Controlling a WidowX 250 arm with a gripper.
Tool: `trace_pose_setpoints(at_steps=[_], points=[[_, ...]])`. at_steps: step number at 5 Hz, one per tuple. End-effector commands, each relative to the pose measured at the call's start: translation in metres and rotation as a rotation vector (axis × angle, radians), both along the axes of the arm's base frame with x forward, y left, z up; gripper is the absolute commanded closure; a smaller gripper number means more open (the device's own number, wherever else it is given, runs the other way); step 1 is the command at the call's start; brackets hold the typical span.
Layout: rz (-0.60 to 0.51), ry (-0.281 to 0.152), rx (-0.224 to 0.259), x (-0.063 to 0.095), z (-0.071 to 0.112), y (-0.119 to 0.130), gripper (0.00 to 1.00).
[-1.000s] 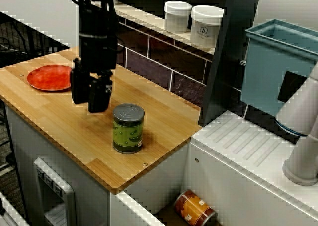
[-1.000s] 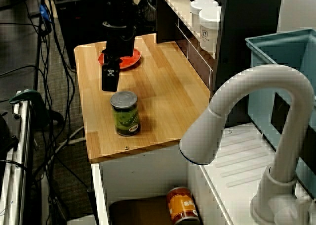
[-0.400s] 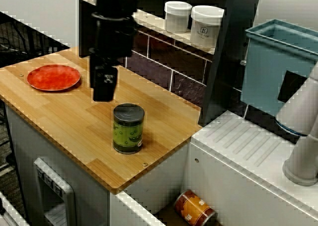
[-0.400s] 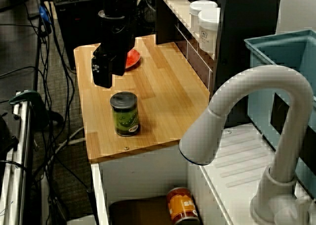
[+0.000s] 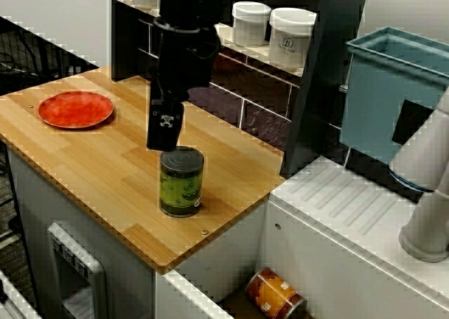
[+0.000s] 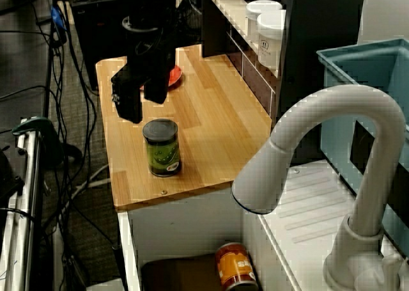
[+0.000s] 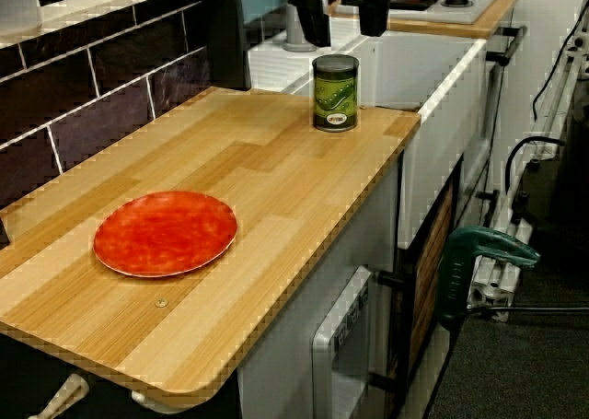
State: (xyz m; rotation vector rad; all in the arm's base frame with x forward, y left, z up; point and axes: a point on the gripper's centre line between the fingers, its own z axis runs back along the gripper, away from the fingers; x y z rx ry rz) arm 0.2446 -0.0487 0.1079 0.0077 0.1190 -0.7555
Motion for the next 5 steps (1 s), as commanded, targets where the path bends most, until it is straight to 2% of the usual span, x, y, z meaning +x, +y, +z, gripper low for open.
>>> trace_pose_setpoints(at_steps=[1, 2, 4, 5], points=[[-0.079, -0.058, -0.031, 0.002, 0.032, -0.006, 0.0], [-0.142, -0.05, -0.028, 0.008, 0.03, -0.017, 0.0], [-0.326, -0.011, -0.043, 0.018, -0.003, -0.036, 0.0], [-0.355, 0.008, -0.057, 0.019, -0.018, -0.04, 0.0]])
